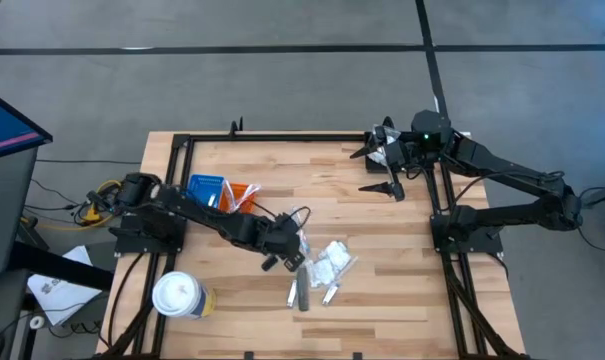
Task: Pick & Place Travel size toiletries
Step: Put the silver nail cutter into the blue bin
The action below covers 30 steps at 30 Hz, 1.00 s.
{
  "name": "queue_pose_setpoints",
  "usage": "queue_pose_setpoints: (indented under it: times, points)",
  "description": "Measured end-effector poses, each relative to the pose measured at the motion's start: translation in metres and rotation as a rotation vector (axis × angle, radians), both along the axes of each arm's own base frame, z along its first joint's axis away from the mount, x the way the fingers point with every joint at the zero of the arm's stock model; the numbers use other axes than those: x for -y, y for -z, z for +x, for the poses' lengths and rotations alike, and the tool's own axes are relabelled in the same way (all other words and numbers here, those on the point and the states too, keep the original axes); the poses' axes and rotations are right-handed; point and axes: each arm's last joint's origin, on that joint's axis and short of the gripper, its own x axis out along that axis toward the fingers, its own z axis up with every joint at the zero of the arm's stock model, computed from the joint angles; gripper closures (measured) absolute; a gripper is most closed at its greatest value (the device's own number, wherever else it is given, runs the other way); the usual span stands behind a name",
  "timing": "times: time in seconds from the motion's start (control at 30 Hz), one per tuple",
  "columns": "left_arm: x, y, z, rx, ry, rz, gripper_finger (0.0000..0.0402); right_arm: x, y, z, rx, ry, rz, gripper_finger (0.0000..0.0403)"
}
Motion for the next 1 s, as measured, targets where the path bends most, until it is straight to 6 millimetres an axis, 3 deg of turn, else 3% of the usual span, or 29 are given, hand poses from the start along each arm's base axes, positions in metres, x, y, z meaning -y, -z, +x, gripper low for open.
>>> queue_pose_setpoints:
  times: [0.33,0.5,0.73,1.0]
  points:
    - [-0.035,-0.048,-0.048,-0.109,-0.166,0.148,0.0348,0.0,0.0,0.0,-0.001,0.0,0.001,0.0005]
    - [-0.058,-0.059,-0.075,-0.212,-0.284,0.194,0.0348,0.0,0.001,0.0,-0.004,-0.001,0.001,0.0005]
    - [-0.087,-0.045,-0.112,-0.276,-0.405,0.175,0.0348,0.0,0.001,0.0,-0.005,-0.001,0.0,0.0007]
    - [-0.11,-0.019,-0.168,-0.326,-0.574,0.136,0.0348,0.0,0.001,0.0,-0.004,-0.001,0.0,0.0005]
